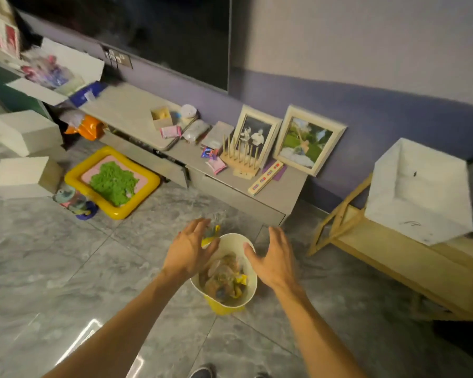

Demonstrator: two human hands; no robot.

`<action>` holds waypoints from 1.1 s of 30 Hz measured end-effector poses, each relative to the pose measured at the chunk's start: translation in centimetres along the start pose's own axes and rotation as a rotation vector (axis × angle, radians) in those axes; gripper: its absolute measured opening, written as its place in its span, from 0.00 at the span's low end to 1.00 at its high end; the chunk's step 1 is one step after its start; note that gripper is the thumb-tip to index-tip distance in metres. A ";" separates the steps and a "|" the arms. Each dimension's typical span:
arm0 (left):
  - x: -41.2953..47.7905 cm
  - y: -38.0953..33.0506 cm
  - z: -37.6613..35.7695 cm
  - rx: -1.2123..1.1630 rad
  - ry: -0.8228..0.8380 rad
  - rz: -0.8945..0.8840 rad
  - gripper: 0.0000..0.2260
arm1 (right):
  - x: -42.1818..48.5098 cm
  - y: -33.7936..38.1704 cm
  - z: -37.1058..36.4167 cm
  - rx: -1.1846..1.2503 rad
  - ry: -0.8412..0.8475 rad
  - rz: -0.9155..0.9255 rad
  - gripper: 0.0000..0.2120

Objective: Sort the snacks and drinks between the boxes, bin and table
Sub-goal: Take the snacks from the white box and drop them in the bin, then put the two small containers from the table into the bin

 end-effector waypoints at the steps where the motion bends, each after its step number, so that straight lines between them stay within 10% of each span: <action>1: -0.2 -1.6 2.2 0.009 -0.020 -0.023 0.38 | 0.1 0.8 2.9 -0.011 -0.038 0.001 0.50; 14: -8.8 -28.4 22.4 0.000 -0.242 -0.377 0.42 | -9.0 3.9 39.5 -0.122 -0.443 -0.158 0.48; 33: -25.0 -58.1 0.9 0.108 0.012 -0.649 0.43 | -29.9 -28.2 51.3 -0.104 -0.680 -0.546 0.46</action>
Point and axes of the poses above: each hand's wrist, its own x-axis towards the middle knuckle, its own z-axis out of the back of the hand, y = z × x, the point moved 7 cm from there along x, towards the middle knuckle, and after that the axes turned 15 degrees about z, right-handed, at the moved point
